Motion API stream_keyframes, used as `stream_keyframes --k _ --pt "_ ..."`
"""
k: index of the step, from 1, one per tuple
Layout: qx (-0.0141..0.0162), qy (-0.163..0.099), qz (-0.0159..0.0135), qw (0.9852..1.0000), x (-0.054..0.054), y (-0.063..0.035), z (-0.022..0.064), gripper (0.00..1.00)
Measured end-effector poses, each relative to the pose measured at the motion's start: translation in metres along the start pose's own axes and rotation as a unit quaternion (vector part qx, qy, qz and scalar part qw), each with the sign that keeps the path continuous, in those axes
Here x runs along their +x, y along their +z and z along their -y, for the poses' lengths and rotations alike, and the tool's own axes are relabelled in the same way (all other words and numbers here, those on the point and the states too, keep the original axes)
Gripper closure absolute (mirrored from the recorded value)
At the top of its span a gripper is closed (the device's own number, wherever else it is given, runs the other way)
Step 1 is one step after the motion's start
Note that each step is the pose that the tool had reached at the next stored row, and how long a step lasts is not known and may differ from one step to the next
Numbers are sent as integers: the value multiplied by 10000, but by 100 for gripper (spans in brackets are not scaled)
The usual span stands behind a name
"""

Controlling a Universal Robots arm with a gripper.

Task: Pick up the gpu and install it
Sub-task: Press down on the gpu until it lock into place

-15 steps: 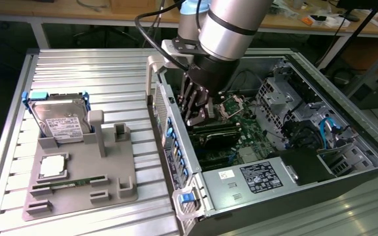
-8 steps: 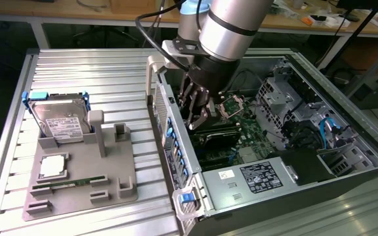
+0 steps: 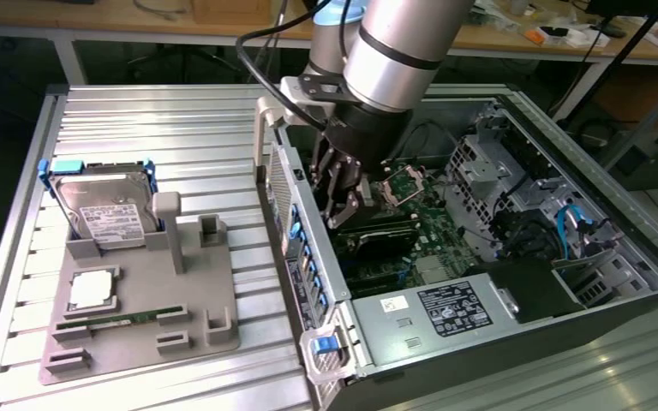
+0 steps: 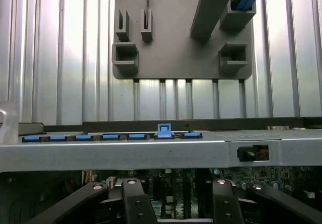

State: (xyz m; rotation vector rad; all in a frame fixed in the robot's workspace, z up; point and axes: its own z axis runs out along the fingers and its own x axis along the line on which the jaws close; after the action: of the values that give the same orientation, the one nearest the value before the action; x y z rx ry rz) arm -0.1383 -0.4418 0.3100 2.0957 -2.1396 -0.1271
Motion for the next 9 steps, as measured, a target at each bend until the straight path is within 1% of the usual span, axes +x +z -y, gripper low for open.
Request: stream_keyframes --k 3,9 --pt "-23 -1 0 10000 -13 1 -2 50" --pt "-36 -2 0 10000 -20 42 -9 50"
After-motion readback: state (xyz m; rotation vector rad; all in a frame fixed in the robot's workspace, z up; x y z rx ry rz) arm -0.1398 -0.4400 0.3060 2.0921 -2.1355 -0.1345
